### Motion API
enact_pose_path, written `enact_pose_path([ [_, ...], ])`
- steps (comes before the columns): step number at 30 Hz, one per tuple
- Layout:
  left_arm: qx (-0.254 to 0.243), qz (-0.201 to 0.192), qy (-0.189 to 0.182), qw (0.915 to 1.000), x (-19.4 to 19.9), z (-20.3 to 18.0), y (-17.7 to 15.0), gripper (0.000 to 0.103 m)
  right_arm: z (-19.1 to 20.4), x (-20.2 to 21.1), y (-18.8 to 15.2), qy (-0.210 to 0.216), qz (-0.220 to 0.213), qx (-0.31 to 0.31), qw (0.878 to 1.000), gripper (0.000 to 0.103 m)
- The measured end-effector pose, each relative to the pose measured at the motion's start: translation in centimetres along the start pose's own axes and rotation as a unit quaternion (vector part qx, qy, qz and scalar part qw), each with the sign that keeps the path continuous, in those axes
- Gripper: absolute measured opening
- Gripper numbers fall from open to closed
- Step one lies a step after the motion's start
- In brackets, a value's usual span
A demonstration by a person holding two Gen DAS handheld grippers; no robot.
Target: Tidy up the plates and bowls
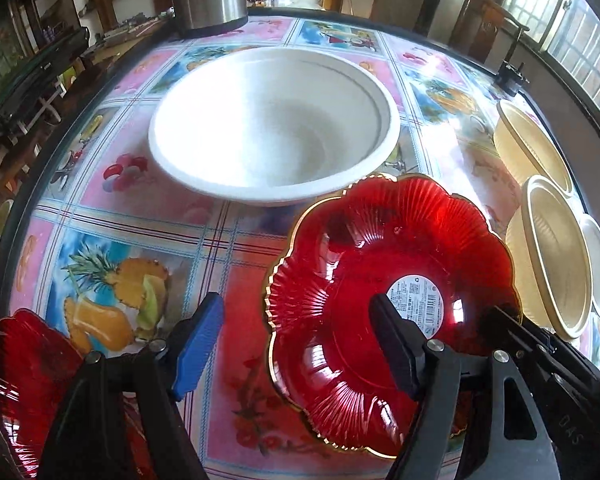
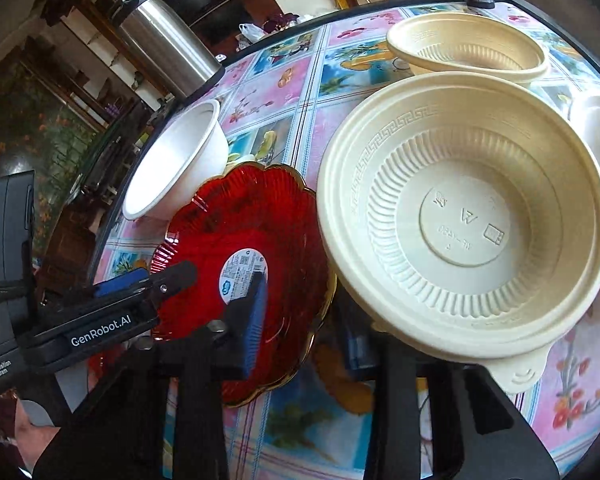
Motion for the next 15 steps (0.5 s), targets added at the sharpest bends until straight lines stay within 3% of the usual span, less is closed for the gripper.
enact_pose_path([
  [1,-0.004,0.002,0.001,1.0,-0.2,-0.1,0.0,0.046,0.1,0.0,0.0,0.012,0.0,0.0,1.0,0.019],
  [4,-0.005,0.002,0.017,0.9998,-0.3,0.2,0.2,0.03,-0.1,-0.1,-0.2,0.014,-0.001,0.005,1.0,0.015],
  [7,0.002,0.001,0.008,1.0,-0.2,0.6,0.3,0.024,-0.3,0.0,-0.4,0.013,-0.002,0.004,1.0,0.015],
  [15,-0.012,-0.017,0.009,0.9997,1.1,0.0,0.0,0.021,-0.2,0.9,-0.9,-0.001,-0.017,0.011,1.0,0.015],
])
Point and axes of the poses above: each gripper's, at about its wrist camera, not at the fingertips, and x roughly against the way its jaws point, z to its left, y to its top, the point moved 7 cm from there along -x, roughly the way its jaws point, and after that the axes turned 14 degrees about -x, right-handed, at the moved point
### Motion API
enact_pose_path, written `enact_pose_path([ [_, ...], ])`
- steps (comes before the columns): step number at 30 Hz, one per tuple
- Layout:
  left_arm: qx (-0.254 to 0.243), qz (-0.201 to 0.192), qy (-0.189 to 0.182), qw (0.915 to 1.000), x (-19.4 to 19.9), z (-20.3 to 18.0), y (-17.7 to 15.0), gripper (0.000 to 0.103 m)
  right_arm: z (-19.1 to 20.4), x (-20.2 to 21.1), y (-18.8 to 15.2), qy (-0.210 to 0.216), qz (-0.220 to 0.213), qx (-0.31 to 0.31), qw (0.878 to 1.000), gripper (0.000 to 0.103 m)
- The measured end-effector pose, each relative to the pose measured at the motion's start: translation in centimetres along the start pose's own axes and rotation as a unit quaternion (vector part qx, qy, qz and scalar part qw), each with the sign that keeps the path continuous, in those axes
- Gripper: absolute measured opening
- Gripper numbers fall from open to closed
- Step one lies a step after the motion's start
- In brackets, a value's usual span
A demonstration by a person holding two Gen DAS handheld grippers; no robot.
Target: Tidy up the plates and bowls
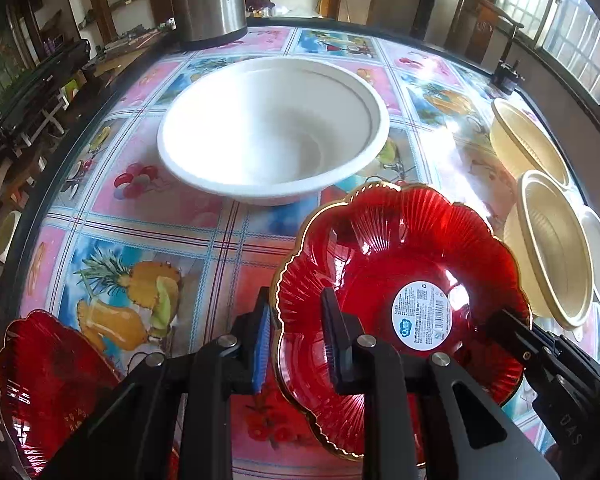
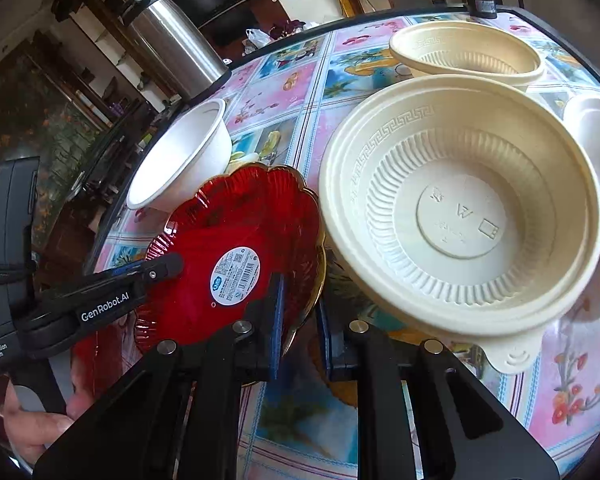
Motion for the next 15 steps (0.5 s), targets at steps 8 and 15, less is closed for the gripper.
enact_pose_path([
  [8,0.004,-0.023,-0.002,0.9997,2.6,0.4,-0.5,0.021,1.1,1.9,-0.8,0.003,-0.011,0.013,1.0,0.015],
  [15,0.009,-0.034,-0.007,0.9993,4.7,1.1,-1.4,0.021,2.8,3.8,-1.4,0.005,-0.023,0.028,0.999,0.015],
])
Point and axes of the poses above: each gripper's, at about its wrist camera, not at the fingertips, and x roughly against the way its jaws point, z to its left, y to its top, the point moved 7 cm from there along -x, roughly the way its jaws point, and after that the axes turned 14 degrees about -x, right-handed, at the moved point
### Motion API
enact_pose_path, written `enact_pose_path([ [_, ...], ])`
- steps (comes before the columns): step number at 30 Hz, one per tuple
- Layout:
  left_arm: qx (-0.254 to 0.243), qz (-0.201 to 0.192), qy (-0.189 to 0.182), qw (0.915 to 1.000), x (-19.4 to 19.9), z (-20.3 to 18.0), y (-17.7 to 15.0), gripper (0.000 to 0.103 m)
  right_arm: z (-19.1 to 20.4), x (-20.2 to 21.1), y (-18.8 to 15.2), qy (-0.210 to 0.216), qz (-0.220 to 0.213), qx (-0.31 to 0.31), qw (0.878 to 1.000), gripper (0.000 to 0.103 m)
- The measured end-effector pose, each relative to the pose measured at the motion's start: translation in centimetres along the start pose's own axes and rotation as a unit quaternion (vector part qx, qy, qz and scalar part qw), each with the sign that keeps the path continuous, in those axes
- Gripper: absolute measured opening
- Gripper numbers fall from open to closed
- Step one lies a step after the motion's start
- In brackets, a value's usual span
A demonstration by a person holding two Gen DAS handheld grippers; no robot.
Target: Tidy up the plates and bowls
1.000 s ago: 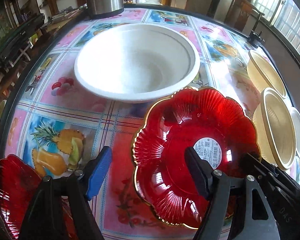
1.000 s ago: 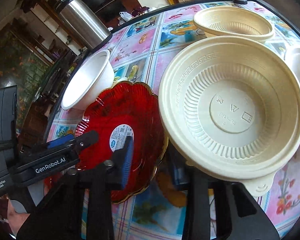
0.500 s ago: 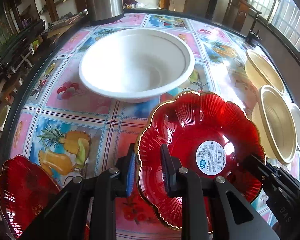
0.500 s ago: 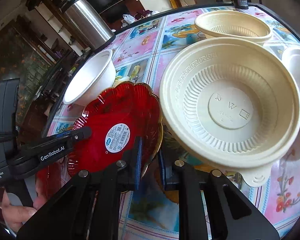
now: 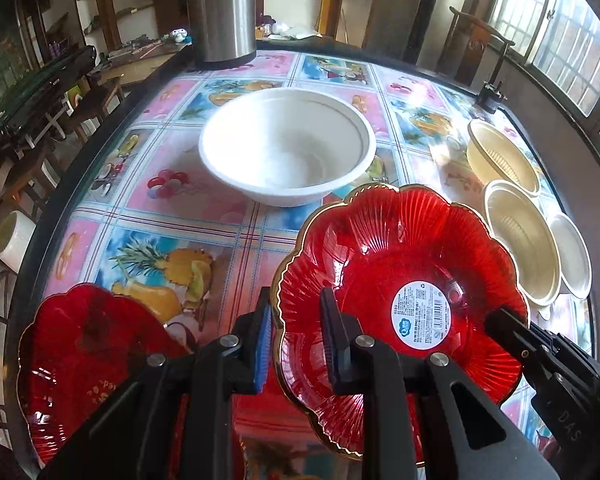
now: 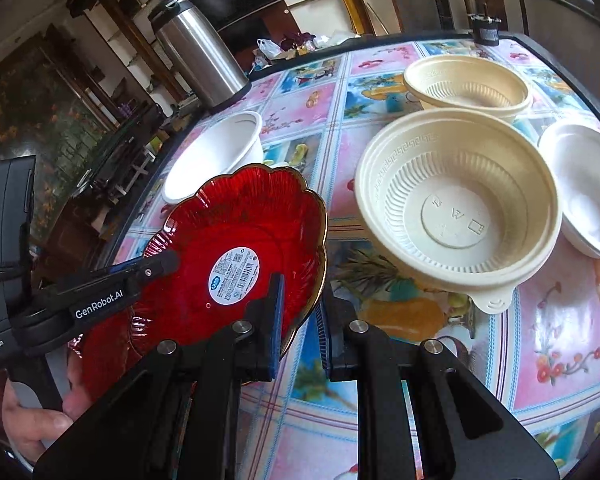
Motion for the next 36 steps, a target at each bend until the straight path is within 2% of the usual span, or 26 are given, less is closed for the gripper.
enact_pose_path([
  [9,0.021,-0.022,0.015,0.9994,3.8,3.8,-1.9,0.021,4.6,0.9,-1.7,0.023,0.005,0.038,0.999,0.015],
  [19,0.066,-0.032,0.056,0.9957,7.4,10.4,-6.8,0.021,11.7,-0.6,-6.3,0.053,0.035,0.095,0.993,0.015],
  [23,0.079,-0.021,0.07,0.9941,7.2,12.6,-8.9,0.021,13.4,-2.3,-8.4,0.054,0.055,0.112,0.991,0.015],
  [28,0.096,-0.004,0.069,0.993,6.0,14.1,-11.2,0.021,14.4,-4.0,-10.0,0.046,0.076,0.127,0.988,0.015],
  [36,0.102,0.004,0.071,0.9923,5.4,15.0,-12.6,0.021,14.9,-5.5,-11.4,0.031,0.093,0.14,0.985,0.016],
])
Point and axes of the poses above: each gripper's, at about its wrist camera, not at the fingertips, and x roughly against the way its jaws point, z to its left, y to its top, the point moved 7 cm from there along -x, roughly the way its jaws point, and after that the axes turned 14 degrees about -x, right-handed, at the moved point
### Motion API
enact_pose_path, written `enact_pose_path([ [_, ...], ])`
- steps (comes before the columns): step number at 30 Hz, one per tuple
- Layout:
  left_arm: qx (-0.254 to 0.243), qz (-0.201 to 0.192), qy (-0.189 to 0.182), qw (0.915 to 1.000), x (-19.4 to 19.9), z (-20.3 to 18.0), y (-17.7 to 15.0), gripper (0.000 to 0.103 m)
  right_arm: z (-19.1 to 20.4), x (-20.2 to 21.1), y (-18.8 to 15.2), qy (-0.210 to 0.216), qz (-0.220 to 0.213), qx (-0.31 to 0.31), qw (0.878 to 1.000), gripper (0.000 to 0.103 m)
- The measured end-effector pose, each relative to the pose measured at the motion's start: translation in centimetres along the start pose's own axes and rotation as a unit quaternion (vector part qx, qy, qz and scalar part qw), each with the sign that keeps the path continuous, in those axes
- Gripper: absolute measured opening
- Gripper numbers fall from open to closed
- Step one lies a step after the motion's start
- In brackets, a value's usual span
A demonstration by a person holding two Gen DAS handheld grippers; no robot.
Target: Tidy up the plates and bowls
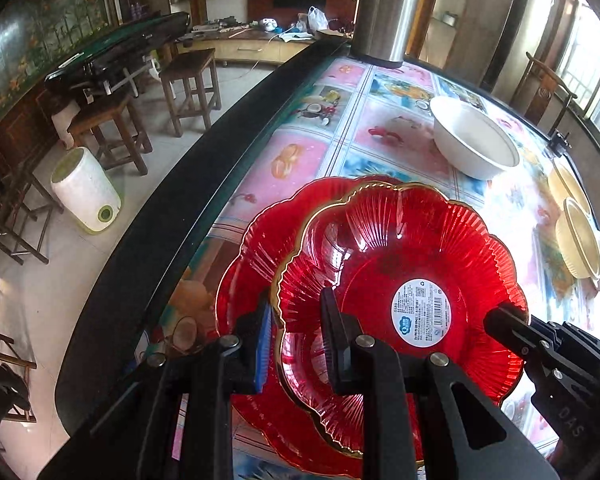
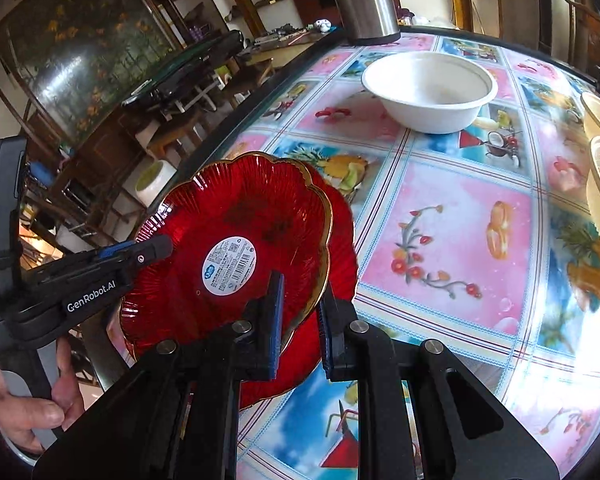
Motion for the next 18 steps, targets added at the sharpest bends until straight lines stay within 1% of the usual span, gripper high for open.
enact_pose_path([
  [7,-0.001,0.003,-0.002,1.0,-0.35,0.2,-0.69,0.021,0.06,-0.25,-0.47,-0.013,0.006,0.009,1.0,0.016],
  [18,-0.006,0.003,0.005,1.0,-0.56,0.25,-0.62,0.021,0.26,-0.68,-0.61,-0.022,0.01,0.013,1.0,0.016],
])
Point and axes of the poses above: each gripper's, at about its wrist camera, not at the fingertips, and x roughly against the way its jaws point, z to its left, y to its top, the point moved 7 cm from there along -x, roughly the way its jaws point, and after that the axes turned 14 degrees about -x, right-handed, at the moved point
